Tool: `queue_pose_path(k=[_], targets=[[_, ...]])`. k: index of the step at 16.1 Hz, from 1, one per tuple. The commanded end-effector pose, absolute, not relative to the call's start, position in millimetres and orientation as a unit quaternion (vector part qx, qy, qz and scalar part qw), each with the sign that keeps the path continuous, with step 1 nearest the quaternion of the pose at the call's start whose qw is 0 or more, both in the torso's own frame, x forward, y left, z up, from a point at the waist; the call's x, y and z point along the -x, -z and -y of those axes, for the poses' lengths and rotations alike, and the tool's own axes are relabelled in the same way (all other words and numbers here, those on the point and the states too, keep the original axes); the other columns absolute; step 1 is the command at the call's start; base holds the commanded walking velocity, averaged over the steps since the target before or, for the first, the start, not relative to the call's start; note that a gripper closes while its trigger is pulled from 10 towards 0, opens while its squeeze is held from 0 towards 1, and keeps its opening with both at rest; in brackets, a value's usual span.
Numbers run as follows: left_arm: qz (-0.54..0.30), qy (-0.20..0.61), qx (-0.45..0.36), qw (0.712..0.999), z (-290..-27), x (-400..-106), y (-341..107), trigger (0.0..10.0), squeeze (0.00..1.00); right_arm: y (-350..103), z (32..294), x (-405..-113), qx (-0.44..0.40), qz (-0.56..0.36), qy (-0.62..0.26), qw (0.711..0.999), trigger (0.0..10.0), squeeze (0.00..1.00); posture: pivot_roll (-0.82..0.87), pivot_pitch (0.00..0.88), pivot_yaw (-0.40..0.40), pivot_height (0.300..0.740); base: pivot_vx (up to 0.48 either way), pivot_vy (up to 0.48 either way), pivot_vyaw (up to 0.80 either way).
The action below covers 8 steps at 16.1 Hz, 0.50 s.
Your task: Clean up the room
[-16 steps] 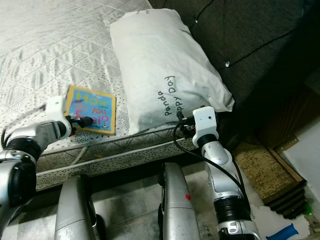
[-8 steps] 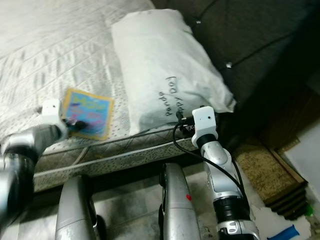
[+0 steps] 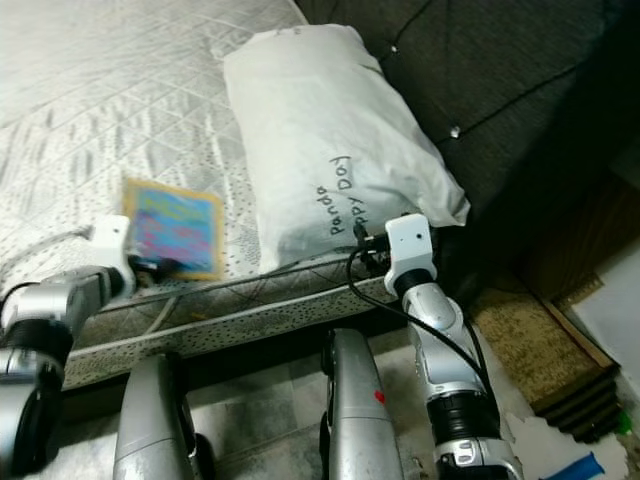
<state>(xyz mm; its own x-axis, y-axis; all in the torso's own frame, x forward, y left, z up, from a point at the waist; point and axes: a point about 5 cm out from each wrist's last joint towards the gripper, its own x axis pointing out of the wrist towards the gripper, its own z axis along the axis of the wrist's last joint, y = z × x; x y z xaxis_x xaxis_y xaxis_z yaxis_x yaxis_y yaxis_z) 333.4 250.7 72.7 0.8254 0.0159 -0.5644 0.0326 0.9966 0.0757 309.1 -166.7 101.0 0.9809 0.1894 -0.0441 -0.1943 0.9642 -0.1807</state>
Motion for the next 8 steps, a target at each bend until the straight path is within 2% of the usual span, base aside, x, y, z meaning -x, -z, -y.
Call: queue_pose_path(k=[1,2,3,5,6,7,8], targets=[[-0.258,-0.068,-0.085,0.96,-272,-328,-78,10.0,0.91,-102,171,-308,0.09,-0.009,-0.09,0.992,10.0,0.0,-0.1,0.037,-0.02,0.51,0.0,0.0,0.0],[-0.187,-0.085,-0.104,0.973,-272,-329,-92,10.0,0.61,-102,173,-308,0.091,-0.008,-0.086,0.992,10.0,0.0,-0.1,0.036,-0.021,0.51,0.0,0.0,0.0],[-0.11,-0.09,-0.188,0.972,-263,-324,-102,10.0,0.0,-101,174,-307,0.092,-0.009,-0.084,0.992,10.0,0.0,-0.09,0.033,-0.025,0.51,0.0,0.0,0.0],[-0.102,-0.102,-0.249,0.958,-256,-315,-91,10.0,0.0,-99,170,-308,0.091,-0.011,-0.088,0.992,10.0,0.0,-0.08,0.032,-0.026,0.51,0.0,0.0,0.0],[-0.147,-0.093,-0.185,0.967,-252,-308,-74,10.0,0.0,-99,168,-308,0.09,-0.011,-0.091,0.992,10.0,0.0,-0.08,0.032,-0.026,0.51,0.0,0.0,0.0],[-0.221,-0.126,-0.056,0.965,-254,-299,-54,10.0,0.0,-100,167,-309,0.089,-0.01,-0.092,0.992,10.0,0.0,-0.08,0.032,-0.026,0.51,0.0,0.0,0.0],[-0.244,-0.129,-0.037,0.96,-253,-291,-43,10.0,0.0,-100,167,-310,0.089,-0.009,-0.093,0.992,10.0,0.0,-0.08,0.024,-0.028,0.51,0.0,0.0,0.0]])
